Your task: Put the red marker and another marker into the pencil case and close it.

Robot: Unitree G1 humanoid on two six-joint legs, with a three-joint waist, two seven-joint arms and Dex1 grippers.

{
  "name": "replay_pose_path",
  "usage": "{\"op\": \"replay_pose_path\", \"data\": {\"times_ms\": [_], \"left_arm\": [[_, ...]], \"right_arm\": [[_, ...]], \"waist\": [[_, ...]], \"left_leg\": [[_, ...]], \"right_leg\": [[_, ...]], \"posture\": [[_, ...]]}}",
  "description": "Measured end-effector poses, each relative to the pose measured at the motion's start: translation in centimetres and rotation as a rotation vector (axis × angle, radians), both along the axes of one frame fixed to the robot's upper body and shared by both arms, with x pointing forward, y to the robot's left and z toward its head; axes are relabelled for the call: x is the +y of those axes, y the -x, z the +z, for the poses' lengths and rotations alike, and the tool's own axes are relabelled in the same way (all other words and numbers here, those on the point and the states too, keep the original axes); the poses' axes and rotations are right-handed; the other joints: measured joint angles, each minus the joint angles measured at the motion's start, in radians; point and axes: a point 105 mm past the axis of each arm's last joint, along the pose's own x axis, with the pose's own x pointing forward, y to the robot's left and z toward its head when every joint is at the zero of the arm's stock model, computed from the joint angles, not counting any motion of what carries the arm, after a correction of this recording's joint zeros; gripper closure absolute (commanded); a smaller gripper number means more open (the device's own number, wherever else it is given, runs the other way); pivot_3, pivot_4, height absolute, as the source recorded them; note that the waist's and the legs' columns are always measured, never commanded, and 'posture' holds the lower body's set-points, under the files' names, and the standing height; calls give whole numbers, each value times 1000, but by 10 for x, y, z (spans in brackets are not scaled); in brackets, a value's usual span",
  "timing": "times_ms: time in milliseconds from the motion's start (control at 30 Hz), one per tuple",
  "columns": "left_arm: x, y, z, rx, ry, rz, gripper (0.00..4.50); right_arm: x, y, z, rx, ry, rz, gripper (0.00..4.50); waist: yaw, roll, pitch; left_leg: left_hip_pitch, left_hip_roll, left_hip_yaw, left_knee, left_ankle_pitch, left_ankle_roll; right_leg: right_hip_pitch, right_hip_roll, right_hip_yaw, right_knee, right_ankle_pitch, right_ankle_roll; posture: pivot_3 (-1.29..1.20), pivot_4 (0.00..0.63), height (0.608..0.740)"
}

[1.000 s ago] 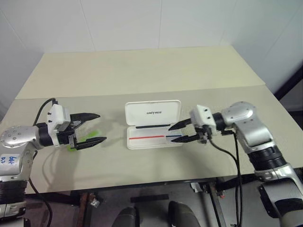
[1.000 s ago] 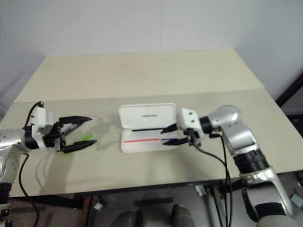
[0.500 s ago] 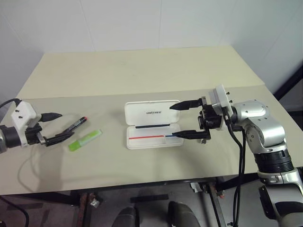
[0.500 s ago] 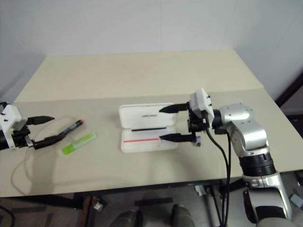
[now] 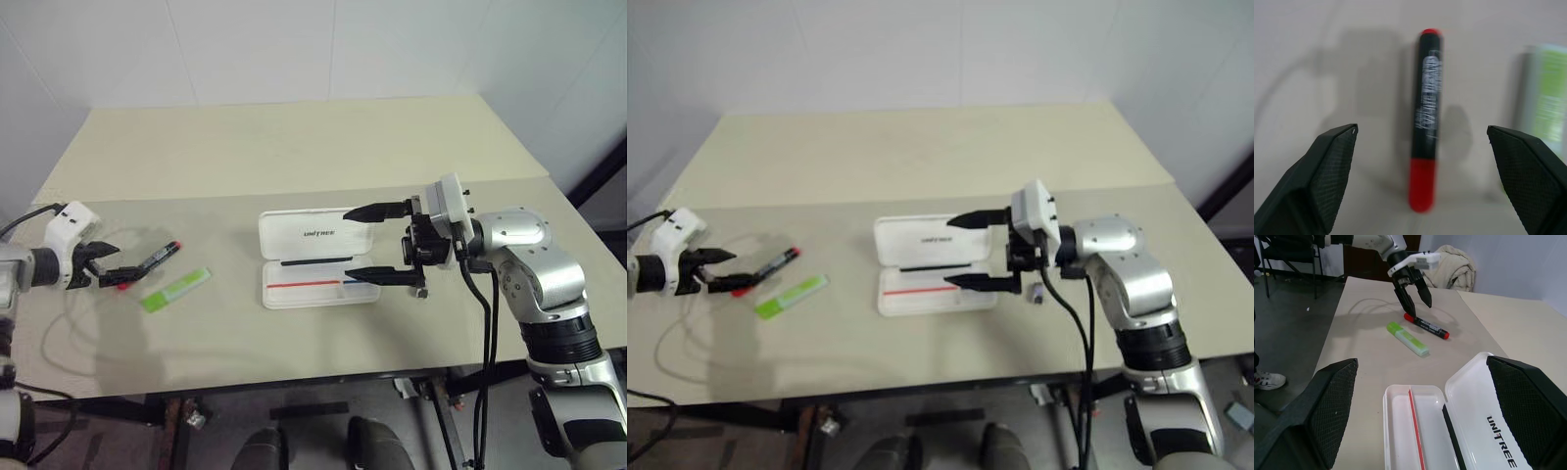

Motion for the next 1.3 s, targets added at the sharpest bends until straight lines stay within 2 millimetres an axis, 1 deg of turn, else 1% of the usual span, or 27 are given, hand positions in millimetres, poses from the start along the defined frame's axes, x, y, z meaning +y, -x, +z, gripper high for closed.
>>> {"op": "replay_pose_path", "data": {"times_ms": [100, 267, 300, 333, 433, 633, 667, 700, 933, 1000, 1067, 1167, 1267, 1300], "left_arm": [[-1, -6, -5, 31, -33, 3, 0], [3, -7, -13, 106, -100, 8, 0], [3, -8, -13, 112, -108, 7, 378], [3, -9, -12, 116, -119, 6, 587], [5, -10, -12, 127, -140, 8, 1480], [3, -10, -14, 142, -143, -3, 3538], [3, -10, -14, 142, -145, -3, 3841], [3, -10, -14, 142, -147, -3, 3946], [1, -10, -13, 131, -148, -32, 3946], [-2, -9, -9, 117, -155, -66, 3946], [-9, -10, 4, 78, -169, -120, 3946], [-21, -9, 28, 8, -194, -198, 3946], [-34, -3, 46, -35, -198, -269, 3946], [-44, 4, 49, -30, -193, -321, 3946]], "right_arm": [[1, 3, 2, -10, -8, -2, 33], [2, 4, 2, -7, -15, -17, 33], [2, 4, 1, -6, -16, -19, 0], [2, 5, 1, -6, -18, -21, 0], [-1, 5, 1, -1, -32, -34, 0], [-4, 4, 2, 0, -31, -44, 0], [-4, 4, 2, 0, -32, -44, 0], [-4, 4, 2, 0, -32, -43, 0], [-5, 4, 2, 0, -24, -44, 0], [-7, 4, 1, 3, -18, -46, 0], [-10, 1, -1, 13, -16, -52, 0], [-14, -4, -3, 23, -19, -70, 0], [-19, -10, -5, 27, -22, -90, 0], [-22, -13, -6, 27, -18, -103, 0]], "waist": [[-3, -3, 0], [-7, -5, 0], [-7, -6, 0], [-7, -6, 0], [-8, -6, 0], [-10, -6, 0], [-10, -6, 0], [-10, -6, 0], [-8, -6, 0], [-8, -7, 1], [-8, -11, 2], [-8, -11, 2], [-8, -11, 2], [-10, -11, 2]], "left_leg": [[0, 0, 1, 0, 0, 0], [0, 0, 2, 0, 0, 0], [0, 1, 2, 0, 0, 0], [0, 1, 2, 0, 0, 0], [0, 2, 2, 1, 0, 0], [1, 4, 2, 2, 0, 0], [1, 4, 2, 3, 0, 0], [1, 4, 2, 4, 0, 0], [0, 4, 2, 4, 0, 0], [0, 4, 2, 4, 0, 0], [-1, 4, 2, 4, 0, 0], [-1, 4, 0, 4, -1, 1], [-1, 4, -1, 3, -1, 1], [-1, 4, -1, 2, -1, 1]], "right_leg": [[0, 0, 0, 0, 0, 0], [0, 0, 0, -1, 0, 0], [0, 0, 0, -1, 0, 0], [0, 0, 0, 0, 0, 0], [0, 0, 1, 0, 0, 0], [0, 1, 1, 4, 0, 0], [0, 1, 1, 4, 0, 0], [0, 1, 1, 4, 0, 0], [0, 0, 1, 4, 0, 0], [0, 0, 1, 3, 0, 0], [0, 0, 1, 3, 0, 0], [0, -1, 1, 1, 0, 0], [0, 0, 2, 0, 0, 0], [0, 0, 2, 0, 0, 0]], "posture": [[0, 150, 740], [0, 150, 740], [0, 150, 740], [0, 150, 740], [0, 150, 740], [0, 150, 740], [0, 150, 740], [0, 150, 740], [0, 150, 740], [0, 150, 740], [0, 150, 740], [0, 150, 740], [0, 150, 740], [0, 150, 740]]}}
